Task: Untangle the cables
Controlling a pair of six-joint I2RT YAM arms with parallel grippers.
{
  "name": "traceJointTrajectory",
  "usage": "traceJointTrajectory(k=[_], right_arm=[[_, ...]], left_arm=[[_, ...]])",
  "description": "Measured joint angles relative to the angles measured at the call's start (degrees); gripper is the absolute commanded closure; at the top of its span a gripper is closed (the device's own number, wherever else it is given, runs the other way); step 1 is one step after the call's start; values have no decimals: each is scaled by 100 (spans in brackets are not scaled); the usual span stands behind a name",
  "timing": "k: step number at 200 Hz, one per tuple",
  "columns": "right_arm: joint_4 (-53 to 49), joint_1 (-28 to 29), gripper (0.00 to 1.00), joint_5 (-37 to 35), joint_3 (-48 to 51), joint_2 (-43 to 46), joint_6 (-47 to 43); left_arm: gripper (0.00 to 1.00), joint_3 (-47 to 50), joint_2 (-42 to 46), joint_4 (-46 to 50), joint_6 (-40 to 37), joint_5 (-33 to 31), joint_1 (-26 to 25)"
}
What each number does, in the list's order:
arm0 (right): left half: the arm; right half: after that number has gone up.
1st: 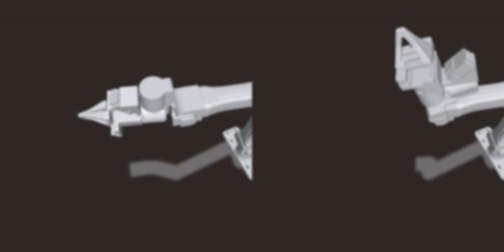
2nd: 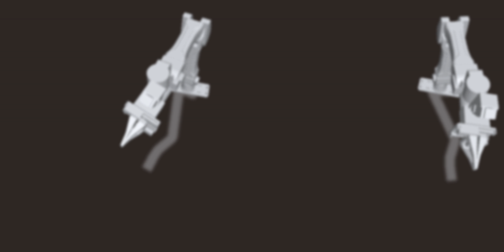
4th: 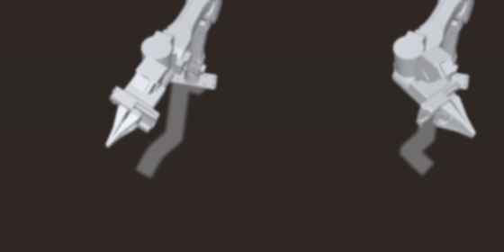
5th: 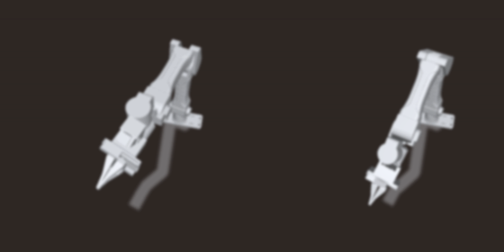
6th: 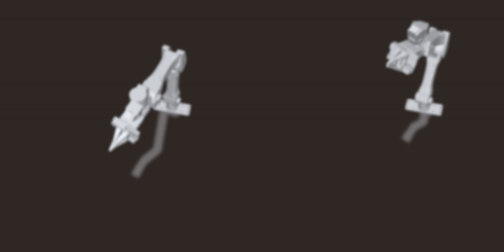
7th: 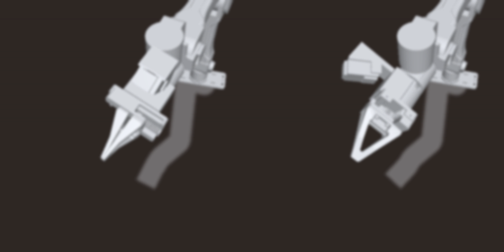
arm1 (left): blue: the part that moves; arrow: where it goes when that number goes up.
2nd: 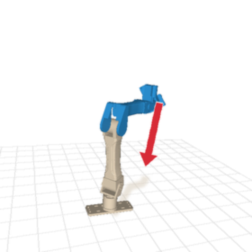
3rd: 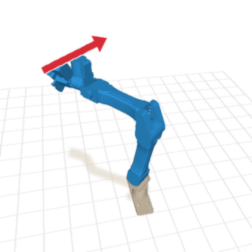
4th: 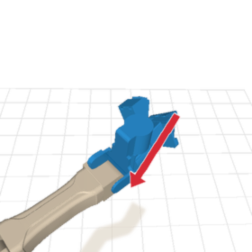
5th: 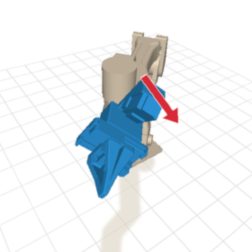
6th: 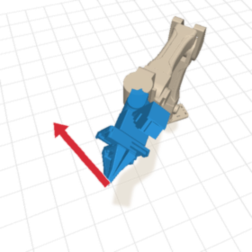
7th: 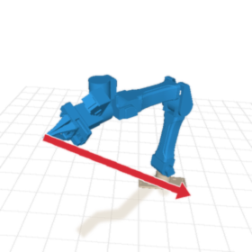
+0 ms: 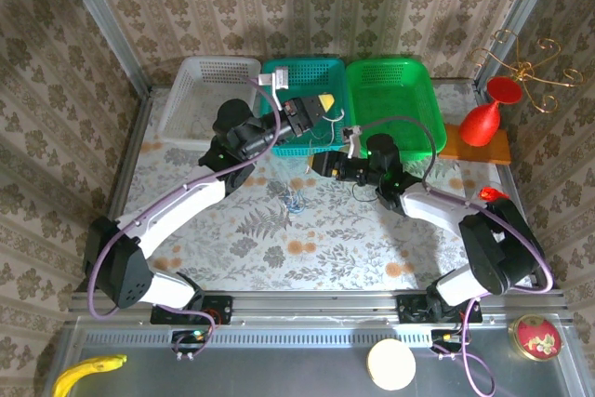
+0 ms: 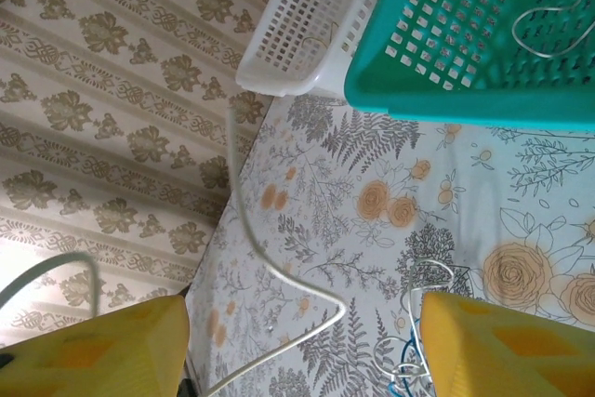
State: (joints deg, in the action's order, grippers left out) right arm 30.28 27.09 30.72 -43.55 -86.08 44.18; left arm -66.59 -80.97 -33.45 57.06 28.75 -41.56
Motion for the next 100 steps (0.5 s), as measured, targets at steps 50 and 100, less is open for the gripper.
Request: traceJointTrajectory(k=[50,100], right_arm=[[229,55,40,-2,-299,-457,146],[396,55,98,2,-461,-732,258]], left_arm=[[100,-26,0,-83,37,0,-48],[100,-35,0,-79,79,2,-28]])
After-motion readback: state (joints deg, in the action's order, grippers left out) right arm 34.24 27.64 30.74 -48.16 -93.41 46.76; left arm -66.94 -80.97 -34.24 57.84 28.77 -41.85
